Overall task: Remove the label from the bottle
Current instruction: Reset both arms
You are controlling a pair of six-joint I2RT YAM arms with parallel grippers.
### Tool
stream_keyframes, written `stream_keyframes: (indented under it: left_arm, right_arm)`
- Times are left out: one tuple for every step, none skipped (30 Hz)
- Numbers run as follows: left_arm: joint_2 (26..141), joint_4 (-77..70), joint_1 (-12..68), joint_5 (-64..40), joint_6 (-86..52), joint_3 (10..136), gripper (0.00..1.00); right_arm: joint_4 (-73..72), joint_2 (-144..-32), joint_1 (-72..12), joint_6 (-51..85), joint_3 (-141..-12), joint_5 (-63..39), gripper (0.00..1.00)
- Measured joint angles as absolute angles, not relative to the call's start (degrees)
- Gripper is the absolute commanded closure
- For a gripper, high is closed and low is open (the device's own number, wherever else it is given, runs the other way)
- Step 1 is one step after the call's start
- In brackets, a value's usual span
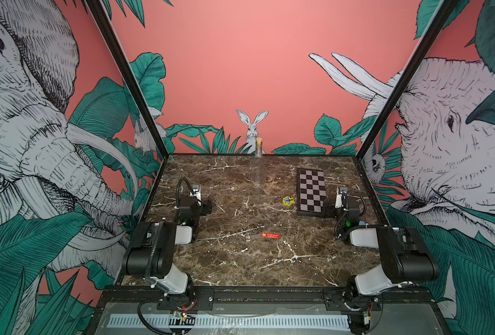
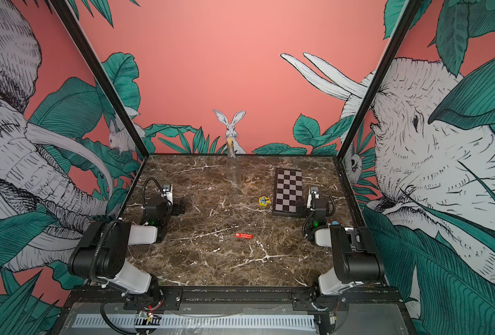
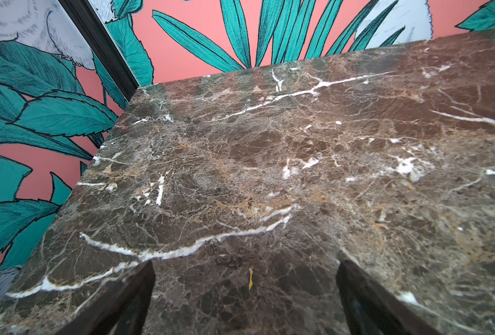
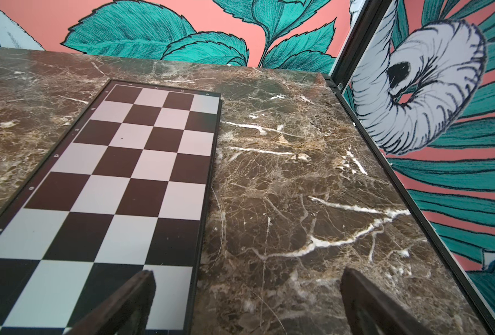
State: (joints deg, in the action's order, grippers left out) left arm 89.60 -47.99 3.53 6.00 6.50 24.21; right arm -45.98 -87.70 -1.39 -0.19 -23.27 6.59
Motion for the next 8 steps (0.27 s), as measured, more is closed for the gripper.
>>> stream_keyframes:
  left_arm:
    - [89.6, -48.0, 3.4, 5.9, 6.5, 24.2, 0.00]
    - [89.6, -48.0, 3.3, 5.8, 6.4, 24.2, 0.01]
    - [89.6, -48.0, 3.2, 5.7, 6.4, 24.2, 0.01]
    - [89.6, -48.0, 3.2, 5.6, 6.4, 24.2, 0.01]
    - [89.6, -48.0, 3.2, 5.5, 6.4, 24.2, 0.01]
    - [89.6, -48.0, 3.1, 5.4, 6.3, 24.2, 0.00]
    - [89.6, -48.0, 3.1, 5.3, 6.3, 24.2, 0.00]
    - [89.6, -48.0, 3.1, 5.3, 6.2, 24.2, 0.00]
  right_arm:
    - [-46.0, -87.7, -1.4, -0.2, -23.3, 6.6, 0.01]
    - [-46.0, -87.7, -1.4, -0.2, -23.3, 6.6, 0.01]
    - [-46.0, -87.7, -1.4, -0.2, -23.3, 6.6, 0.01]
    - [-46.0, -87.7, -1.4, -0.2, -23.3, 6.6, 0.01]
    - [-46.0, -87.7, -1.4, -0.2, -23.3, 6.6, 0.01]
    - [-46.0, -87.7, -1.4, -0.2, -23.3, 6.6, 0.01]
    - [-46.0, -87.7, -1.4, -0.2, -23.3, 6.6, 0.01]
    - [-46.0, -87.7, -1.4, -0.2, -23.3, 6.6, 0.01]
